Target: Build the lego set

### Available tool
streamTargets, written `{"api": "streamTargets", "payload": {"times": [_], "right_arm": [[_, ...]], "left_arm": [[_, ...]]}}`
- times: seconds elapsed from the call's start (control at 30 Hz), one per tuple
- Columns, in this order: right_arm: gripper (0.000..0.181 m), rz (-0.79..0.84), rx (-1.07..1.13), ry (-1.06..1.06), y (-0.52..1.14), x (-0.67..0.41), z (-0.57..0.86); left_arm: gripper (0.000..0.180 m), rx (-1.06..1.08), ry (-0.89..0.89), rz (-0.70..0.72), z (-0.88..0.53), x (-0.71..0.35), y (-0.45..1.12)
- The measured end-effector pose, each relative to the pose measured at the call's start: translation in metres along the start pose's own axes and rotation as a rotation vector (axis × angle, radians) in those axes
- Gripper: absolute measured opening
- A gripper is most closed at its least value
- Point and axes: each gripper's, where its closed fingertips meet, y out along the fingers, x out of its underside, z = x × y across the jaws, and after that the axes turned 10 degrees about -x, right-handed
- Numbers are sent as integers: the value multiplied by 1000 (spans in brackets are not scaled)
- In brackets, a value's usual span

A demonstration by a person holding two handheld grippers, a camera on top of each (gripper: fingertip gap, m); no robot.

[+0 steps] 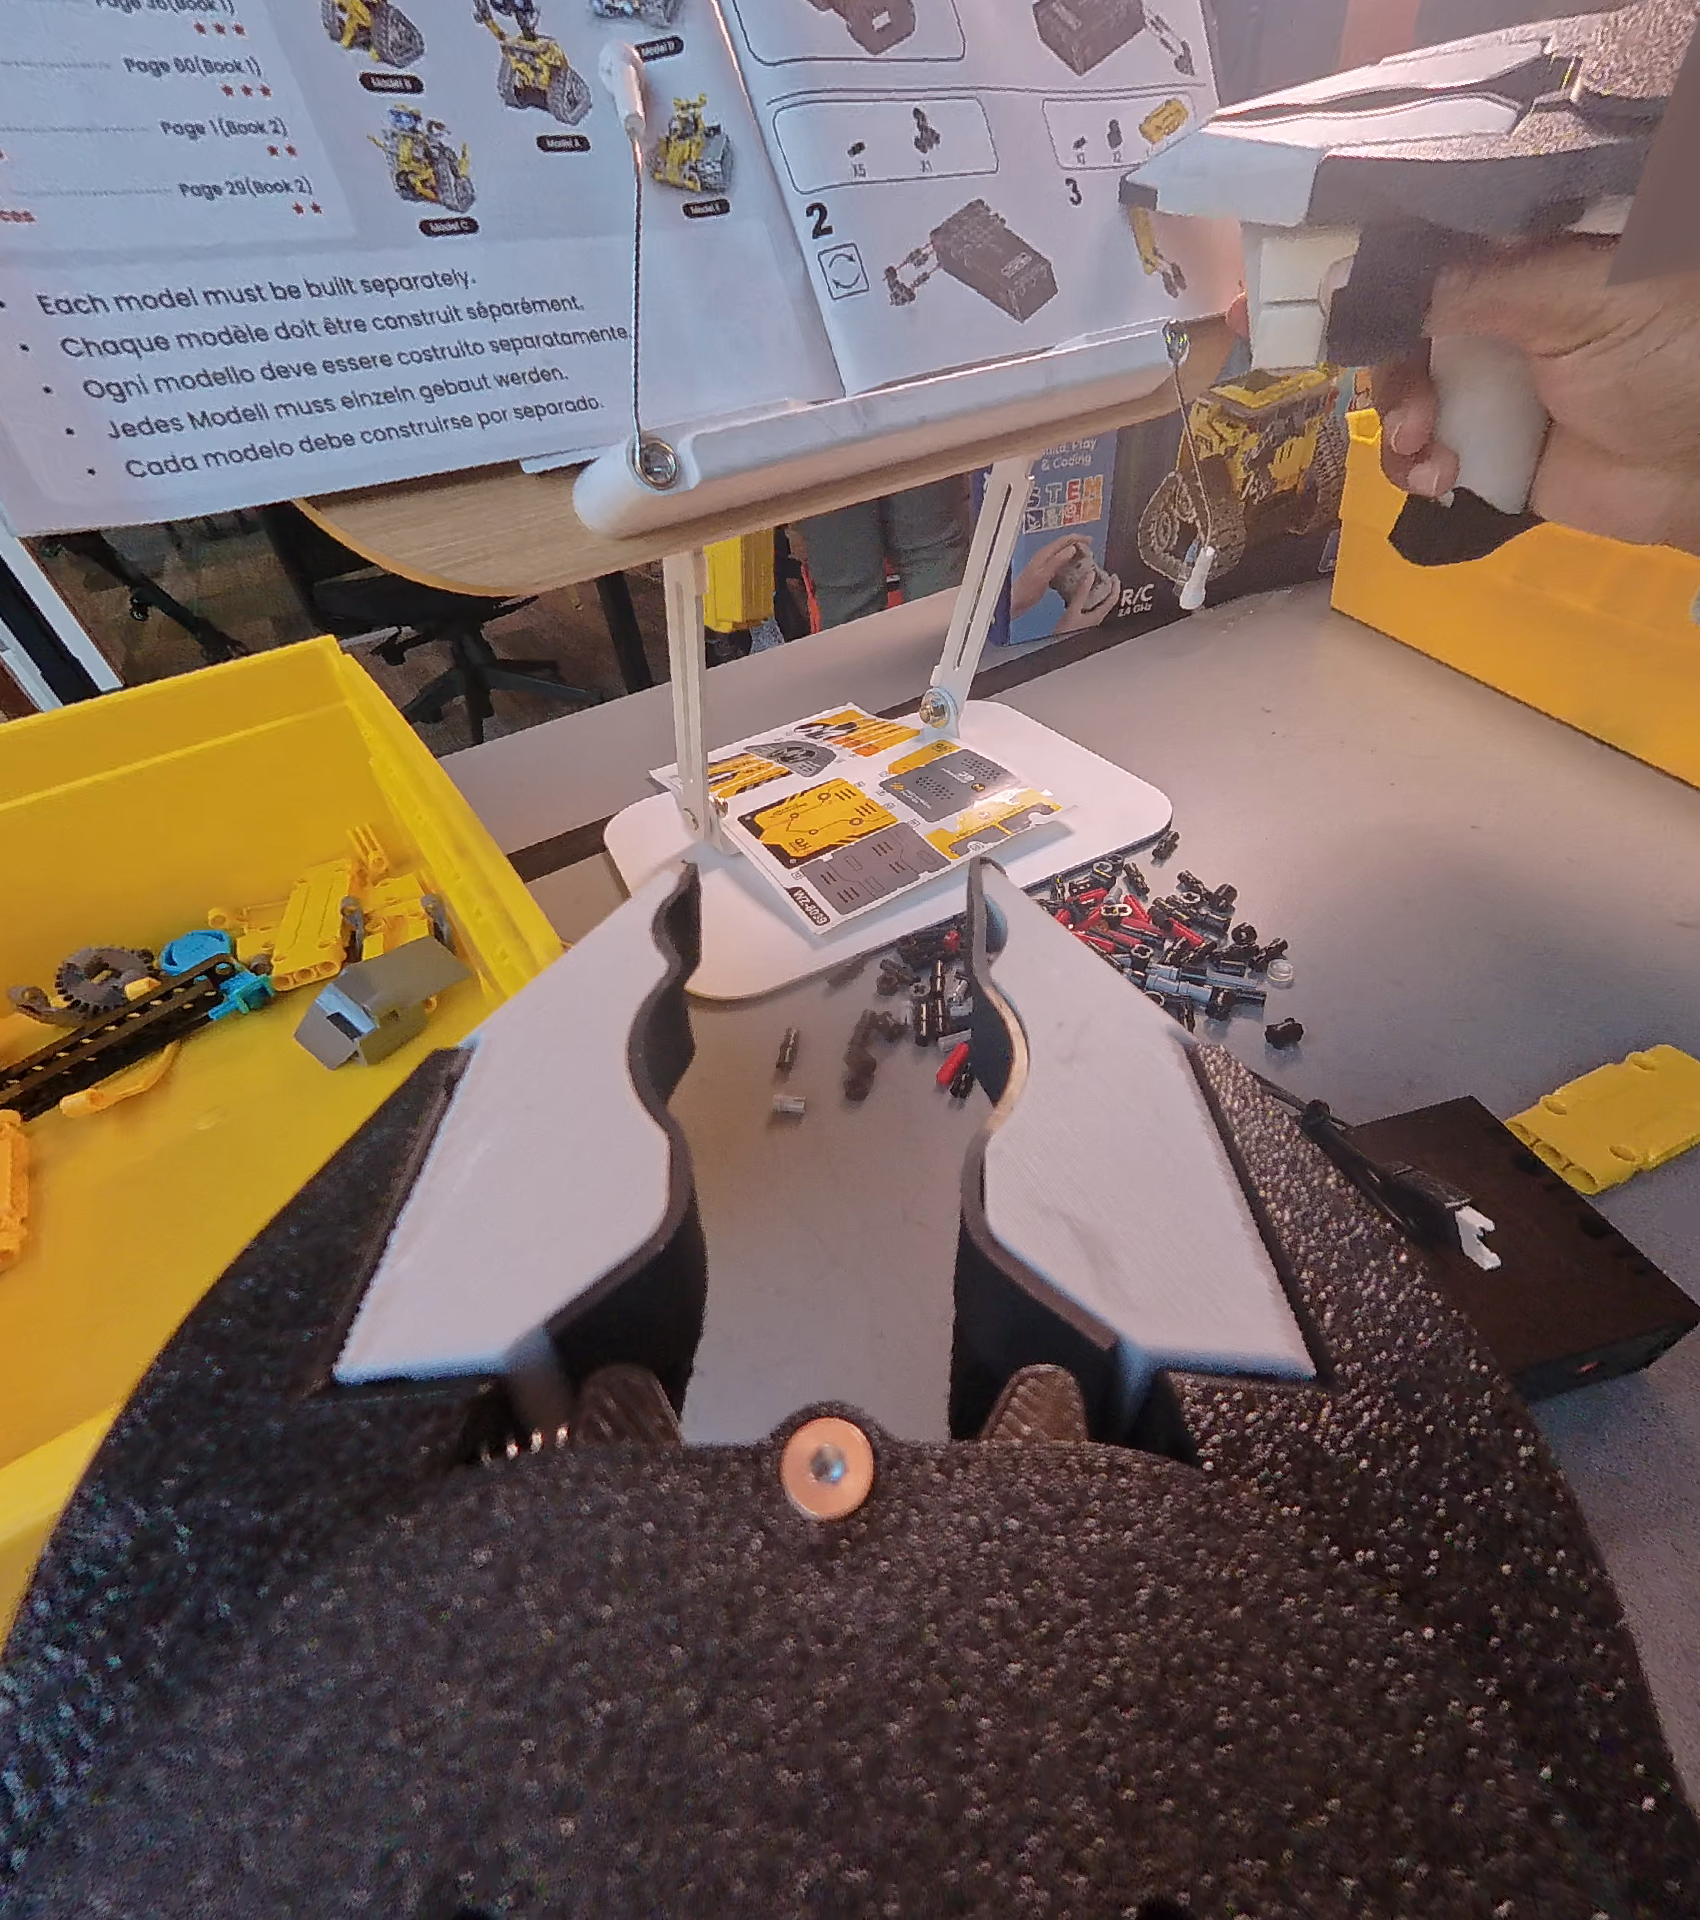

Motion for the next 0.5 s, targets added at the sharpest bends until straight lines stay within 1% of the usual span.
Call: {"api": "streamTargets", "payload": {"times": [0.5], "right_arm": [[16, -6, 0, 3, 1, 5, -17]], "left_arm": [[54, 51, 15, -10, 12, -1, -2]]}}
